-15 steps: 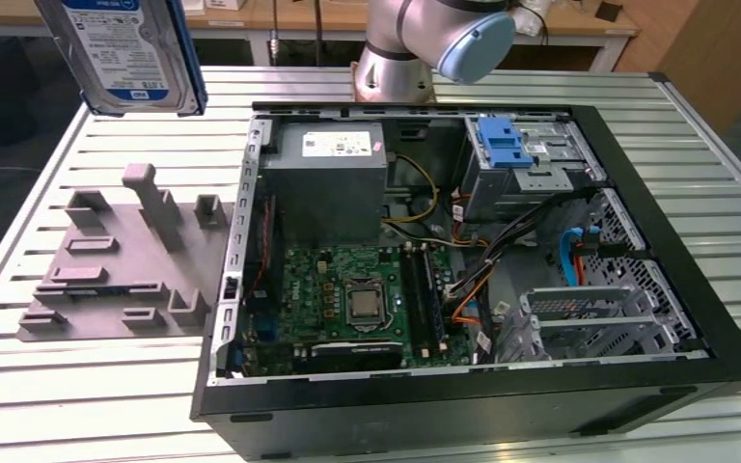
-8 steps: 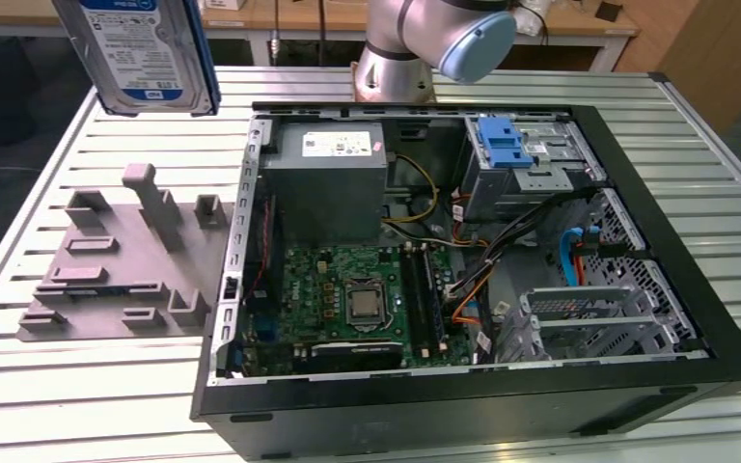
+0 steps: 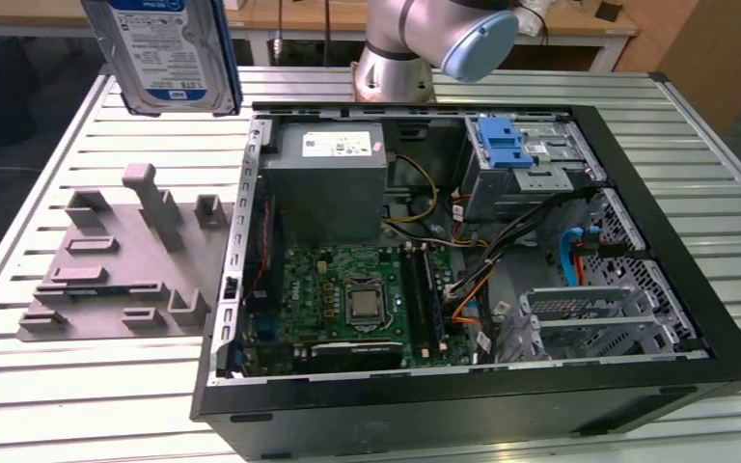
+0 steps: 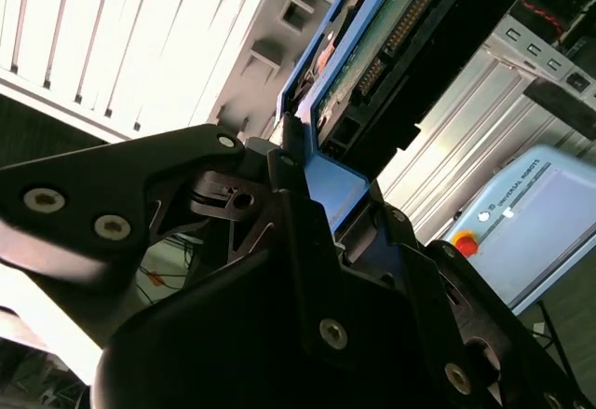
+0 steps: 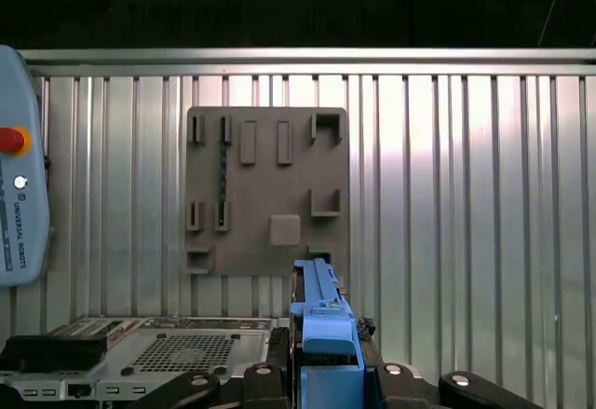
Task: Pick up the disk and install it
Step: 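Pick up the disk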
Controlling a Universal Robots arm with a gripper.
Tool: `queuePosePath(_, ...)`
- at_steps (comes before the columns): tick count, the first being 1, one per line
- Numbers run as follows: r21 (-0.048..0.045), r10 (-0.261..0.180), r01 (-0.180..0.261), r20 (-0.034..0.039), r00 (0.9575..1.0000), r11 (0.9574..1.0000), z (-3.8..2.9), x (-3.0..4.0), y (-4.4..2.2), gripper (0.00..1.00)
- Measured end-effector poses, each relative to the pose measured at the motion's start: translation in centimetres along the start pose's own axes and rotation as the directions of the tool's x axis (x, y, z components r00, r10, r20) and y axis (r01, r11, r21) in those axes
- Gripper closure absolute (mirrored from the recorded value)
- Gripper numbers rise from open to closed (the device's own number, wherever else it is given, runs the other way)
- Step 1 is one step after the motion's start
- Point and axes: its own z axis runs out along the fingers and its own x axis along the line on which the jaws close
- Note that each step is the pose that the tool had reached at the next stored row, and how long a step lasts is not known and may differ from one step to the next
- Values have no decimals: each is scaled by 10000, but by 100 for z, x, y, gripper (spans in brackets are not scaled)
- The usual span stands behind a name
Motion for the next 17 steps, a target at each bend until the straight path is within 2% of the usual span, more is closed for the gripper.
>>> queuePosePath(6,-1,-2,2,-1,10000,10000,-4,-2,-169,64)
queuePosePath(17,-1,-1,1,-1,10000,10000,-12,-1,-526,64)
